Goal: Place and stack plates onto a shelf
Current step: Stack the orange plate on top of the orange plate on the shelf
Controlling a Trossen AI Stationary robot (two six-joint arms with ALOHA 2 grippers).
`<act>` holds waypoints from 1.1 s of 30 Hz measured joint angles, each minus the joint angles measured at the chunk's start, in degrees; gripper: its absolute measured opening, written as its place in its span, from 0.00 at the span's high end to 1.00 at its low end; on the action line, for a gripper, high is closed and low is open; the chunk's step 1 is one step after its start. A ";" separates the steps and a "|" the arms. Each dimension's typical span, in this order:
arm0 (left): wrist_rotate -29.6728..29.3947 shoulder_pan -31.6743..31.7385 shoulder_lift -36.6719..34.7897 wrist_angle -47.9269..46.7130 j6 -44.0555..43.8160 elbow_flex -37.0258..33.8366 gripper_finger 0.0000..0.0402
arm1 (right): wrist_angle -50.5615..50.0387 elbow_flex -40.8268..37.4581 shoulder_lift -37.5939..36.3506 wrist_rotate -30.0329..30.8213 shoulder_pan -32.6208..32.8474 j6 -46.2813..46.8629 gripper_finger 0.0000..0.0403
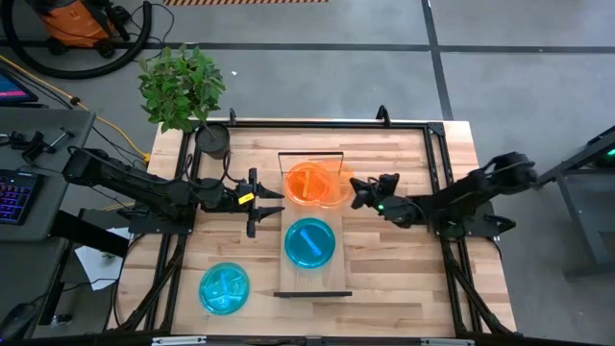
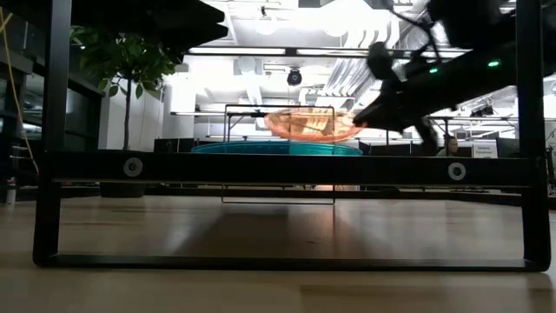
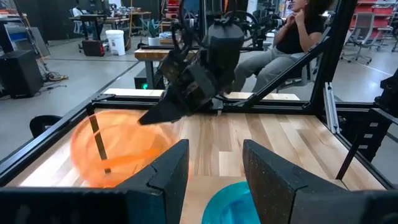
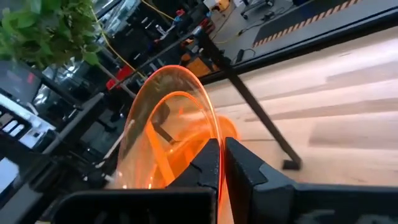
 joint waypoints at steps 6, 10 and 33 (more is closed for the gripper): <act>0.00 -0.01 -0.02 -0.02 -0.02 0.00 0.65 | -0.44 7.95 8.82 -2.93 -3.90 -2.71 1.00; 0.00 0.01 -0.01 -0.03 -0.14 0.00 0.65 | -0.63 11.82 12.44 -3.03 -5.36 -5.18 1.00; 0.00 0.01 -0.02 -0.06 -0.11 0.00 0.65 | -8.26 13.25 13.77 -9.39 -5.97 -7.60 1.00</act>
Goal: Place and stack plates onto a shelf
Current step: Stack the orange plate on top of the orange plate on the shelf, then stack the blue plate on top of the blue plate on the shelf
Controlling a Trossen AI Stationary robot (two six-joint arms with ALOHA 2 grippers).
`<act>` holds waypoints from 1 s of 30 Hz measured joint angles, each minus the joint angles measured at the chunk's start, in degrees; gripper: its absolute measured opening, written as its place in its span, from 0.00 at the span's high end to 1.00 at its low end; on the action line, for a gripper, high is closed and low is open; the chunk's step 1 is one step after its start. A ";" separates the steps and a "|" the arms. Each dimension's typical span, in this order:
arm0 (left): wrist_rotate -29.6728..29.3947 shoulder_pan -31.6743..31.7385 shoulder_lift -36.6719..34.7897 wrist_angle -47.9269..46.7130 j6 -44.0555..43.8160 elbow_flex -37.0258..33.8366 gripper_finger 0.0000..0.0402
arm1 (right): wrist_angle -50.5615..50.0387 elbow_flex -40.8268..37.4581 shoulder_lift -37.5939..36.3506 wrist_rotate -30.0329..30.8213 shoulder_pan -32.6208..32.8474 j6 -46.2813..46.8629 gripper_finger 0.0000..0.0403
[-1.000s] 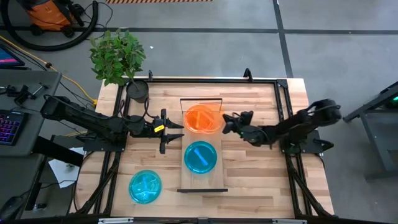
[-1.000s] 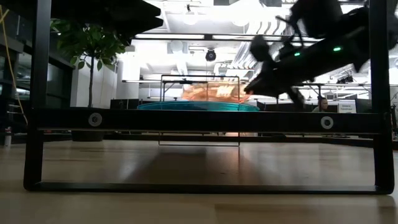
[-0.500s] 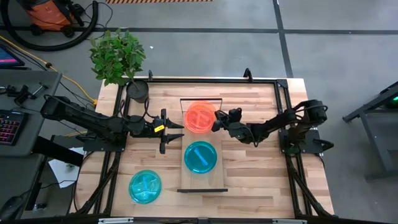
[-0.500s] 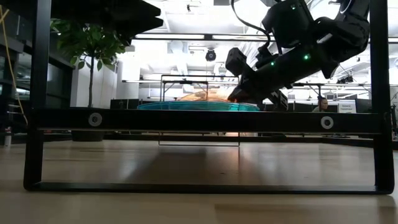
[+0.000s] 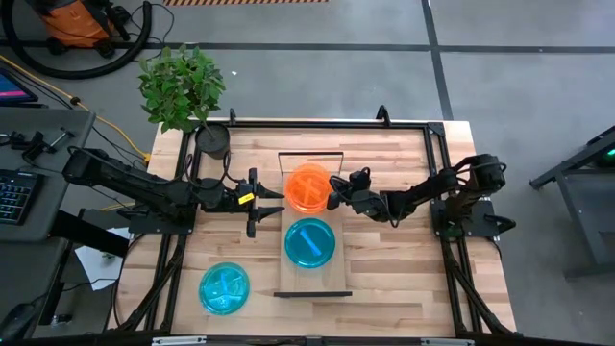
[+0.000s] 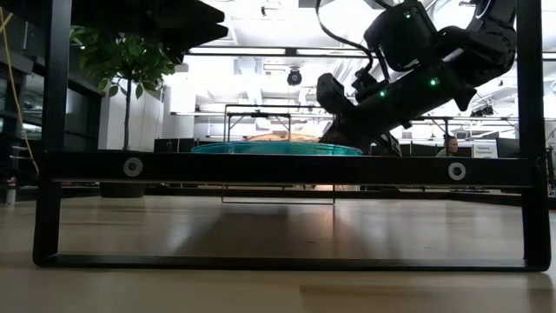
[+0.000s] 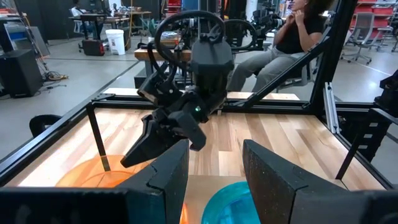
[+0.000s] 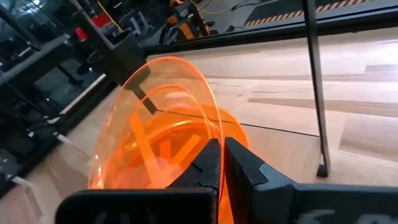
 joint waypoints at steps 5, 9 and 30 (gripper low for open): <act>0.00 0.00 0.02 0.00 0.02 0.00 0.65 | -0.28 0.00 0.00 -1.13 0.00 -1.19 0.99; 0.00 -0.02 0.00 0.02 0.01 0.00 0.65 | -0.28 0.00 0.00 -1.46 0.00 -1.62 0.93; 15.02 -0.70 0.00 -7.78 -6.75 0.02 0.65 | -34.71 0.00 -23.05 -9.39 2.85 -13.43 0.50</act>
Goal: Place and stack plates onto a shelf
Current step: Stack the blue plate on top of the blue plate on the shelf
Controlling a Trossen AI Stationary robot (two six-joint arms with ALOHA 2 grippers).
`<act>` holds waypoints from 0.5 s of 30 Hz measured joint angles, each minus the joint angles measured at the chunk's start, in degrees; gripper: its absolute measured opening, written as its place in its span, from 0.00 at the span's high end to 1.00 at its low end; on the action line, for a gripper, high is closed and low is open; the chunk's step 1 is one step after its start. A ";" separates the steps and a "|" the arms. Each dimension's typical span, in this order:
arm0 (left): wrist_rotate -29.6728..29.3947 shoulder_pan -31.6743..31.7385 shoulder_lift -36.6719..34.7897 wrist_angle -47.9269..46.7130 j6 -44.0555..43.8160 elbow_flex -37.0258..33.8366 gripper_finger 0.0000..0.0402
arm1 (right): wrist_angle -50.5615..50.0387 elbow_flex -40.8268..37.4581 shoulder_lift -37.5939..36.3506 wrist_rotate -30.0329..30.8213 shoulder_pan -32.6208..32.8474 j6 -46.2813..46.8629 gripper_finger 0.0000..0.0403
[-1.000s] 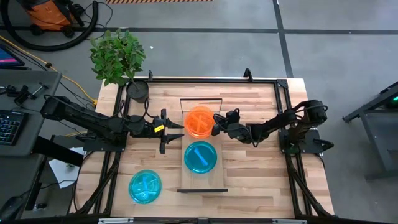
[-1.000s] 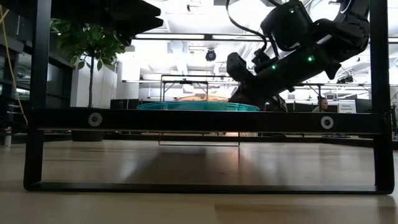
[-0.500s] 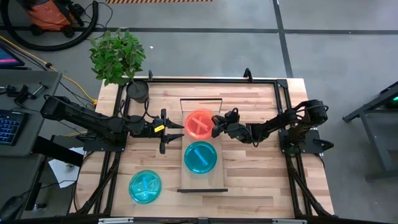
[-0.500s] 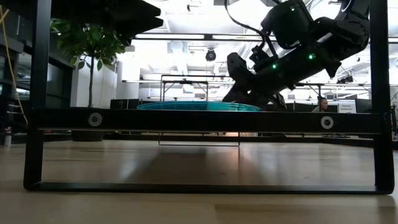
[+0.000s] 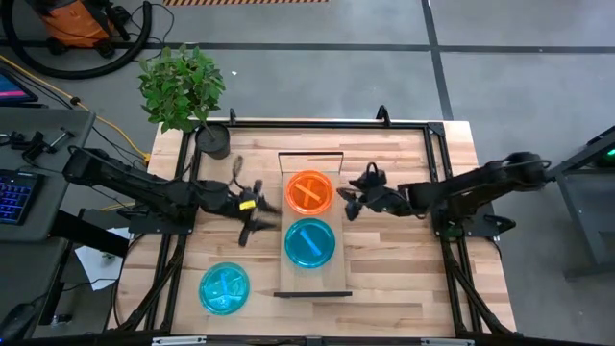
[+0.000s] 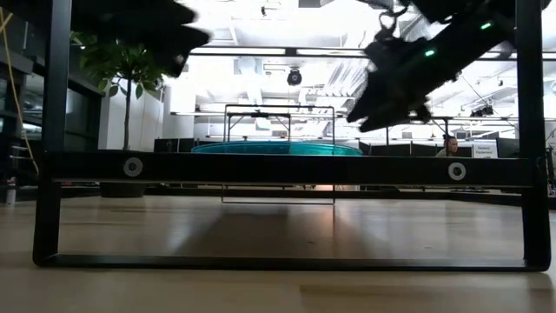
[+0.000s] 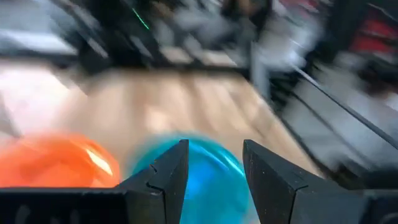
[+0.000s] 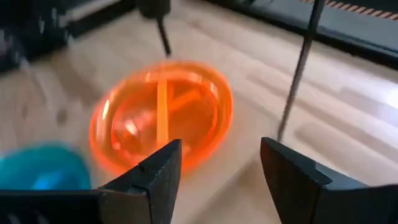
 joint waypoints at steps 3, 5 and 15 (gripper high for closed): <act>4.38 -2.84 0.00 -7.79 -5.37 0.00 0.65 | -8.51 0.00 -4.06 1.73 2.79 1.74 0.50; 4.41 -5.62 0.00 -13.07 -8.57 0.00 0.65 | -12.71 0.00 -5.96 3.84 4.60 3.06 0.50; -10.41 -25.39 0.00 -20.41 -15.62 0.00 0.65 | -17.56 0.00 -7.81 7.99 9.26 7.03 0.50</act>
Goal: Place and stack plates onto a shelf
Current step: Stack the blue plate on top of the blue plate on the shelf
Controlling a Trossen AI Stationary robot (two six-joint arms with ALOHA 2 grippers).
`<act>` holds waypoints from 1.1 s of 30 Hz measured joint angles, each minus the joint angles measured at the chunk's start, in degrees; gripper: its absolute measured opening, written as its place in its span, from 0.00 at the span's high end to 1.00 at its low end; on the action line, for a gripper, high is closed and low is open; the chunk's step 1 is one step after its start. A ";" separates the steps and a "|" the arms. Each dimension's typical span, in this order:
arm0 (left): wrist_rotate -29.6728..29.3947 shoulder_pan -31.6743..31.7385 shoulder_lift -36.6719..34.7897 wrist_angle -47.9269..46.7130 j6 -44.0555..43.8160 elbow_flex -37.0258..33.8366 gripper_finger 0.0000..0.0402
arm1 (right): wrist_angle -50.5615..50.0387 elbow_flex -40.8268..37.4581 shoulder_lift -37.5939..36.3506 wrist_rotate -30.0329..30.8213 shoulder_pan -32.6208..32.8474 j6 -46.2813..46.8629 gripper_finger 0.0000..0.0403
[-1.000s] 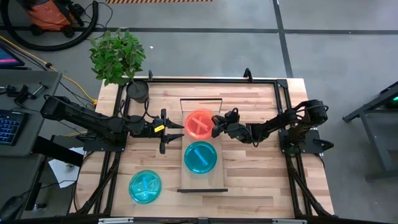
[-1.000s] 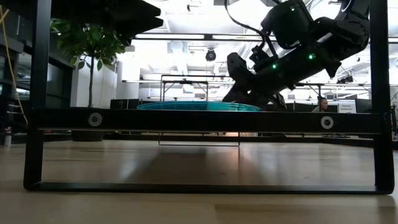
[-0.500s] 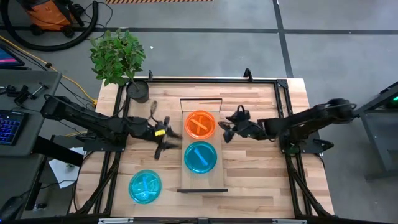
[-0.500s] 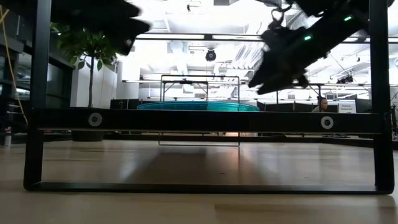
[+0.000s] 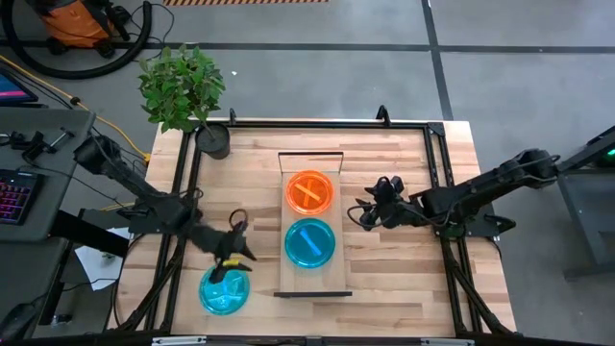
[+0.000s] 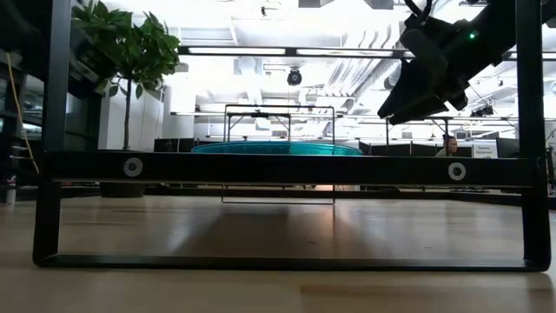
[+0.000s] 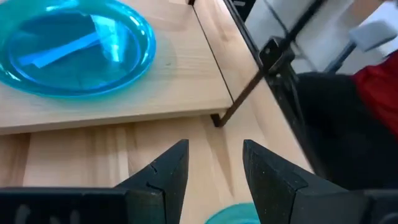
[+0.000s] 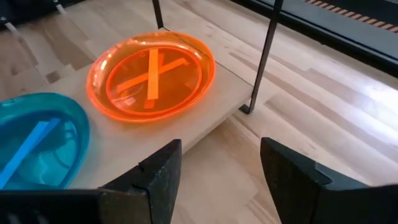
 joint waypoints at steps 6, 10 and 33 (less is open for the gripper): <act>-12.91 -6.83 0.00 -4.43 2.85 0.02 0.65 | -0.39 0.00 0.00 0.00 0.35 0.47 0.50; -13.29 -6.18 0.14 -4.27 3.93 0.02 0.65 | -1.46 0.00 0.00 0.00 0.33 0.00 0.50; 16.67 1.57 26.49 -24.12 17.70 16.31 0.65 | -5.12 -0.02 0.02 0.37 0.33 0.04 0.50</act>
